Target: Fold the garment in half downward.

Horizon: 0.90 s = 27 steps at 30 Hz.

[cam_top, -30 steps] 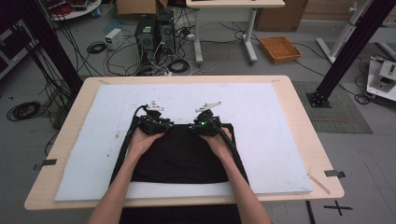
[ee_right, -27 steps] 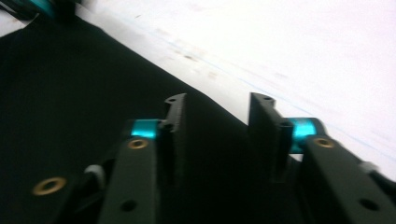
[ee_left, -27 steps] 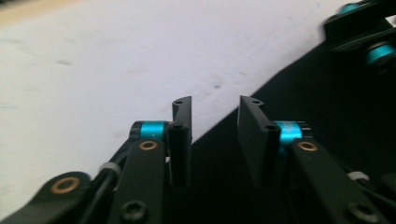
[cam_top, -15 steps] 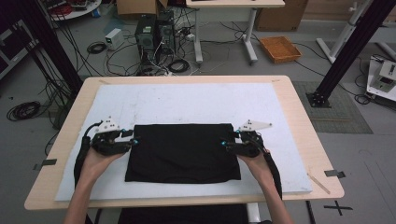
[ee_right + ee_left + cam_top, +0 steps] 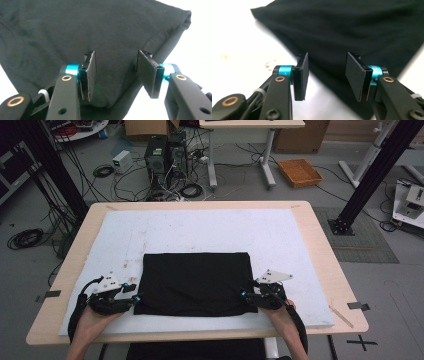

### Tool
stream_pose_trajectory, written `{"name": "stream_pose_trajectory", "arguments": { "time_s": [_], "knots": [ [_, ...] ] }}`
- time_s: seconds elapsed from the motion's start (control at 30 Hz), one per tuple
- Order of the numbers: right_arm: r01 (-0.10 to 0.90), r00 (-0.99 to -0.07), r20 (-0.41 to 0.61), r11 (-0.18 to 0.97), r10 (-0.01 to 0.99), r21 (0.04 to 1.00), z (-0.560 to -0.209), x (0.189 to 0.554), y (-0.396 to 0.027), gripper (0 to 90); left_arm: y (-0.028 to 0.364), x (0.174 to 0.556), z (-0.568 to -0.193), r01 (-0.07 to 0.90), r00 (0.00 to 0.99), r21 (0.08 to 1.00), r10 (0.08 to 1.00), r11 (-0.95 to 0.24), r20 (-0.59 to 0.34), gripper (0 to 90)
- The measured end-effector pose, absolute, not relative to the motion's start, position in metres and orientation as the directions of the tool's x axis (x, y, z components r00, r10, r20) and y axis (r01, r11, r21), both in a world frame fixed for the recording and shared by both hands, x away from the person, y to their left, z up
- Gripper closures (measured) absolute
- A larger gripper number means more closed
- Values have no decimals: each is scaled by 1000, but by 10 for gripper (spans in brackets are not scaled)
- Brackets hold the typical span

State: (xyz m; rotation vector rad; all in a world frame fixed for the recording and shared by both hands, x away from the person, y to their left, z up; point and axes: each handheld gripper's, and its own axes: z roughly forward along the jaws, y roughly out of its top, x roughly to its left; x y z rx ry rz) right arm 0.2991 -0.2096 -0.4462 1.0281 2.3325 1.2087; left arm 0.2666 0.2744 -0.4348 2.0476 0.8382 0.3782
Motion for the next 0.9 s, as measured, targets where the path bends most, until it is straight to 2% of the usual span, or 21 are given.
{"name": "stream_pose_trajectory", "arguments": {
  "time_s": [0.13, 0.23, 0.37, 0.5, 0.7, 0.9],
  "knots": [
    [451, -695, 46, 385, 717, 805, -445, 291, -209, 506, 270, 256, -438, 399, 748, 801, 663, -446, -3, 542],
    [446, -695, 31, 396, 718, 803, -446, 285, -206, 508, 263, 259, -445, 404, 750, 782, 662, -474, 14, 578],
    [436, -694, 18, 400, 720, 806, -445, 279, -207, 557, 260, 262, -447, 392, 738, 774, 672, -497, 58, 723],
    [448, -675, 35, 372, 737, 813, -443, 278, -215, 572, 264, 261, -445, 382, 738, 790, 673, -480, 52, 857],
    [455, -655, 45, 347, 754, 820, -440, 272, -228, 643, 269, 259, -444, 387, 741, 794, 670, -469, 35, 883],
    [459, -665, 39, 367, 746, 809, -442, 270, -222, 647, 268, 259, -444, 380, 742, 800, 670, -464, 37, 887]
  ]
}}
